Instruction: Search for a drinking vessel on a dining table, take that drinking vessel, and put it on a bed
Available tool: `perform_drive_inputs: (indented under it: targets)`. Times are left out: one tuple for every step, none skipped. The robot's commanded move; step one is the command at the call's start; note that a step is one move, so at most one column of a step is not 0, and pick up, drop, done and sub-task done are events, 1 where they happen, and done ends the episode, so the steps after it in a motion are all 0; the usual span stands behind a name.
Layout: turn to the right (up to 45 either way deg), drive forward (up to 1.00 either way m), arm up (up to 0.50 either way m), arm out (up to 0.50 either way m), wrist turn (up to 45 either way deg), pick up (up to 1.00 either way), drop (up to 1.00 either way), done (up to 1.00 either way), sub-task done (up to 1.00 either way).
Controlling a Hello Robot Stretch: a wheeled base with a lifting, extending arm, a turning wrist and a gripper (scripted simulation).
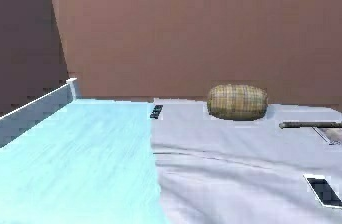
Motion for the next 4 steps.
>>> perform_drive_inputs:
  targets:
    - [-45.0, 0.00, 0.00, 0.00, 0.0, 0.00, 0.00, 0.00, 0.00]
    - [-27.0, 0.00, 0.00, 0.00, 0.0, 0.00, 0.00, 0.00, 0.00]
    - [0.0, 0.00, 0.00, 0.48, 0.0, 0.00, 0.00, 0.00, 0.00]
    - [0.0, 0.00, 0.00, 0.00, 45.0, 0.00, 0.00, 0.00, 0.00]
